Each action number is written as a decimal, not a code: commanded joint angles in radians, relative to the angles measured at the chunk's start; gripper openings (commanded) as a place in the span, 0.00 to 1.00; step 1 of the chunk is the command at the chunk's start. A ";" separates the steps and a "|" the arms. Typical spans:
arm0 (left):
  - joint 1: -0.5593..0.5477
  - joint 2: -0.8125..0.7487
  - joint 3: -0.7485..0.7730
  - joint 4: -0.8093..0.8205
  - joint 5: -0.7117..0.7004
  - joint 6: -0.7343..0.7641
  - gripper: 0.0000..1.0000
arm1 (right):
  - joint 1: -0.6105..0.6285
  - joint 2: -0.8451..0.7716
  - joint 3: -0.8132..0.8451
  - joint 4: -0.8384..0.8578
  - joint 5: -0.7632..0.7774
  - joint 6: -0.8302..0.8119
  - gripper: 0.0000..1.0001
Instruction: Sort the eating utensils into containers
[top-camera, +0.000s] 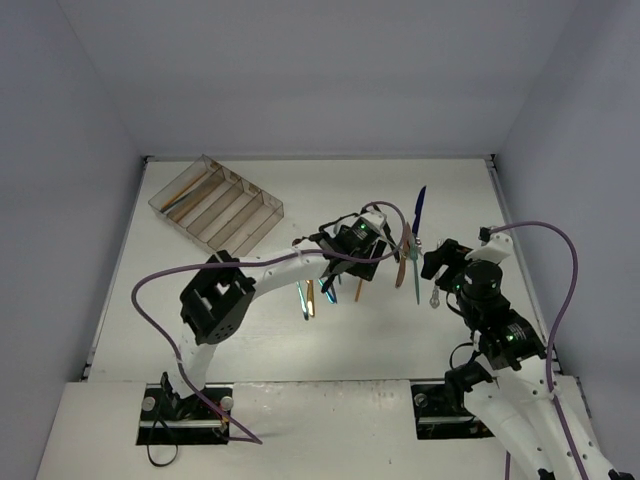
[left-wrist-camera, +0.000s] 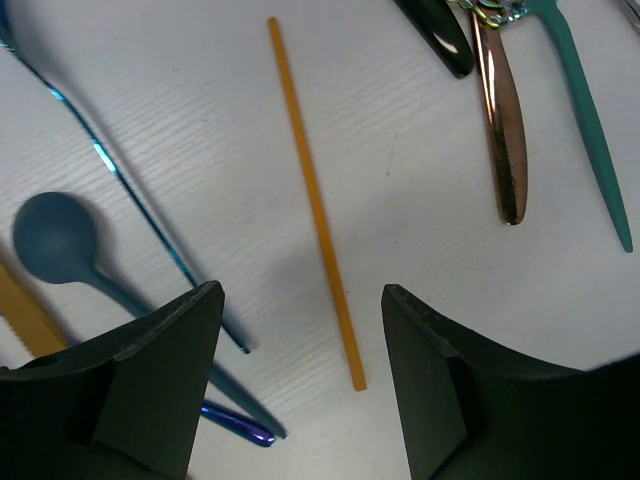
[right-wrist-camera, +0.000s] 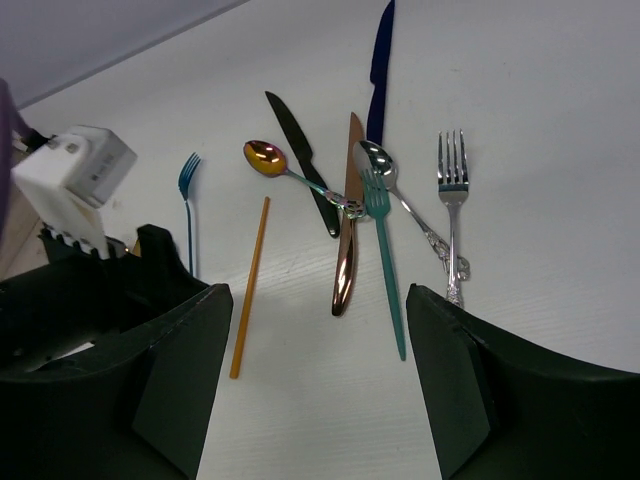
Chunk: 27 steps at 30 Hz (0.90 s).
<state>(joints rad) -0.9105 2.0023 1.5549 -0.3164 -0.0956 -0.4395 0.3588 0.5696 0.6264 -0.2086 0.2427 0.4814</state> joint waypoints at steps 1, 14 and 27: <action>-0.034 0.031 0.088 0.020 -0.002 -0.042 0.61 | -0.006 -0.027 0.001 -0.005 0.071 0.038 0.68; -0.060 0.143 0.132 -0.061 -0.036 -0.031 0.40 | -0.007 -0.037 -0.014 -0.011 0.070 0.064 0.68; -0.045 0.040 0.159 -0.107 -0.029 0.067 0.00 | -0.006 -0.019 -0.014 -0.011 0.081 0.061 0.68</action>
<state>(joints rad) -0.9630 2.1761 1.6630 -0.3789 -0.1063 -0.4500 0.3584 0.5301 0.6109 -0.2596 0.2840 0.5312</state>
